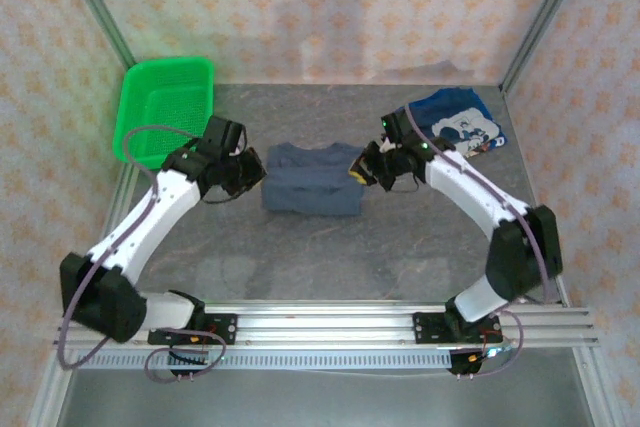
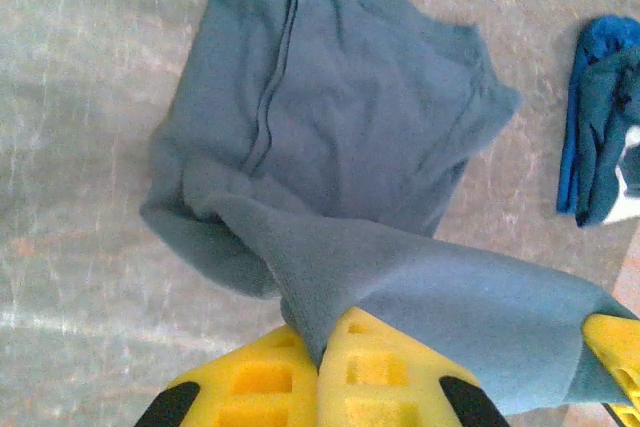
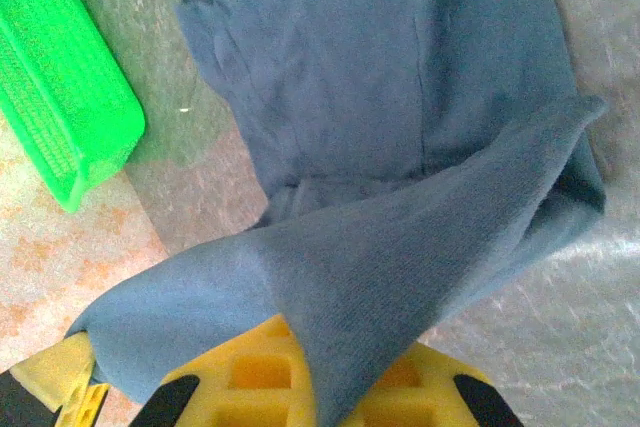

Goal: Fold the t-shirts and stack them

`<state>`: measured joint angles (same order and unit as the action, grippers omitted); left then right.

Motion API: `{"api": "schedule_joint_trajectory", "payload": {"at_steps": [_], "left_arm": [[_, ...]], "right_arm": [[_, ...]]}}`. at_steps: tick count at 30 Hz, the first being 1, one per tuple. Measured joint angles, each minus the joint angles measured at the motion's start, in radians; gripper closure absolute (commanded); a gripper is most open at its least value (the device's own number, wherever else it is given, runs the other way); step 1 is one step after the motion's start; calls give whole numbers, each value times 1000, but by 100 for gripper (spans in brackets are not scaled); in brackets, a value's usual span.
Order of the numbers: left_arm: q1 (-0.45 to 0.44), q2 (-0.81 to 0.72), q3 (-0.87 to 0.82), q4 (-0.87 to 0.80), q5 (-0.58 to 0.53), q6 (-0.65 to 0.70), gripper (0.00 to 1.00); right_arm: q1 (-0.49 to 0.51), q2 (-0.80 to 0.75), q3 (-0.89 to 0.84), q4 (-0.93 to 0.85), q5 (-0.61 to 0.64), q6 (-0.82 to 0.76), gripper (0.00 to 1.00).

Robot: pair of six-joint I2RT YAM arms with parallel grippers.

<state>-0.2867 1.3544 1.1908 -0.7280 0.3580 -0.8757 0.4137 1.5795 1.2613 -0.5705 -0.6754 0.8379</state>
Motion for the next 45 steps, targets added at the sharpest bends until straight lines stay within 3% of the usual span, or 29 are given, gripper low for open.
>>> {"api": "schedule_joint_trajectory", "payload": {"at_steps": [12,14,16,17,19,20,22,25,30,35,37,39,41,45], "left_arm": [[118,397,262,55,78,121,100],[127,453,286,61,86,129,100],[139,511,315,69,98,139,98],[144,537,326,73,102,142,93],[158,598,359,82,108,147,70],[165,625,375,89,110,148,56],[183,682,419,98,114,139,43],[206,761,549,81,117,135,34],[215,780,779,60,125,140,22],[208,652,785,31,138,175,23],[203,563,696,36,143,197,29],[194,484,585,38,155,209,44],[186,446,493,53,166,219,50],[167,513,402,87,170,219,52]], "right_arm": [[-101,389,341,-88,-82,-142,99],[-108,439,379,-97,-90,-148,95],[-117,497,424,-104,-98,-154,85],[-119,518,439,-104,-101,-152,79],[-127,573,483,-104,-105,-152,62],[-134,601,506,-102,-108,-148,60],[-150,659,562,-92,-111,-140,55],[-177,711,632,-80,-102,-121,46],[-208,668,667,-73,-46,-145,42],[-200,462,523,-61,3,-194,48],[-184,348,414,-16,0,-192,57],[-162,285,340,38,-8,-178,65],[-135,278,311,83,-18,-162,73],[-89,374,309,178,-36,-121,74]]}}
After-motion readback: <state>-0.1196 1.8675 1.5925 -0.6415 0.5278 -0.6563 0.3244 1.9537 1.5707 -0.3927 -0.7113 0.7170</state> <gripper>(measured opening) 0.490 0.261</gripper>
